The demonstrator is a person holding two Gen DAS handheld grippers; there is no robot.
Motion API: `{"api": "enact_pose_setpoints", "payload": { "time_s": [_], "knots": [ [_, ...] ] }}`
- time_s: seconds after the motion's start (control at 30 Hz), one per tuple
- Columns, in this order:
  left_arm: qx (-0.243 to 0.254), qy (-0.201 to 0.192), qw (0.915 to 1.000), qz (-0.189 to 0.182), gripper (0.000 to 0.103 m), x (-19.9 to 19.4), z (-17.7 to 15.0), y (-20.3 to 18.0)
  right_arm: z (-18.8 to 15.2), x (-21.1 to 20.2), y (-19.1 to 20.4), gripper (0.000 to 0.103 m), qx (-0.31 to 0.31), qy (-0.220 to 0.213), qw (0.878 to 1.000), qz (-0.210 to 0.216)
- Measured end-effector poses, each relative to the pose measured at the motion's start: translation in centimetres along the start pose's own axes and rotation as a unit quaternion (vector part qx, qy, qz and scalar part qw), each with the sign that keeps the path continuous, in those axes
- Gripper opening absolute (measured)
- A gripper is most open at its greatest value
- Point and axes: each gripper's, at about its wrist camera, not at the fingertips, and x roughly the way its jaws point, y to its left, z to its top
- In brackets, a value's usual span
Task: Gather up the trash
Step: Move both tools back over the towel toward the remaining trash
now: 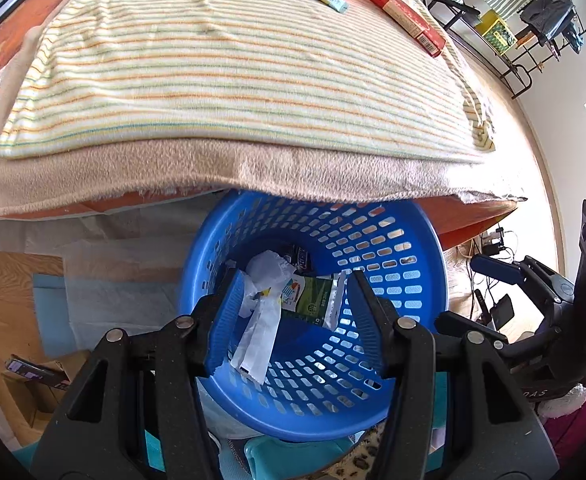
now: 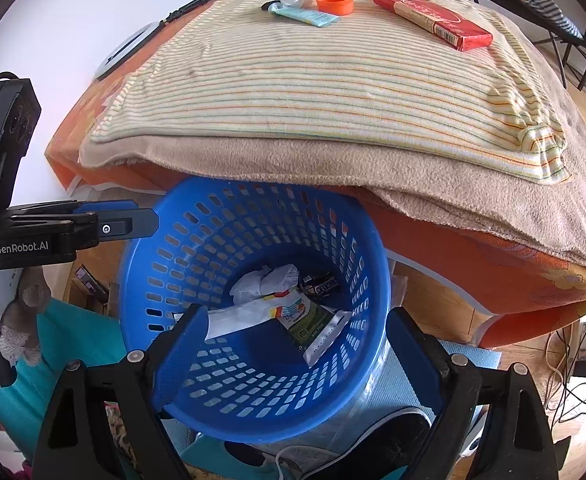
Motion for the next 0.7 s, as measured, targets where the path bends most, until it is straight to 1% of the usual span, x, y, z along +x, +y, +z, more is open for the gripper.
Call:
{"api": "enact_pose_setpoints", "payload": {
  "time_s": [0.17, 0.4, 0.53, 0.7],
  "knots": [
    [-0.004, -0.021, 0.9997, -0.011, 0.055, -1.6, 2.6, -0.4, 1.9, -1.9, -0.9, 0.092, 0.009, -0.031, 0.999, 0.006],
    [0.001, -0.047, 0.9988, -0.009, 0.055, -2.9, 7.5, -0.9, 6.2, -4.6, -2.1, 0.092, -0.019, -0.096, 0.995, -0.035],
    [-0.003, -0.069, 0.9976, -0.009, 0.055, -3.5, 11.3, -0.6, 9.4, -5.5, -3.8, 0.092, -0.017, -0.130, 0.990, -0.052],
    [-0.006, -0.107, 0.9942, -0.012, 0.055, -4.3, 16.6, -0.7, 13.8, -5.6, -6.4, 0.092, -0.001, -0.157, 0.986, -0.063]
  ]
}}
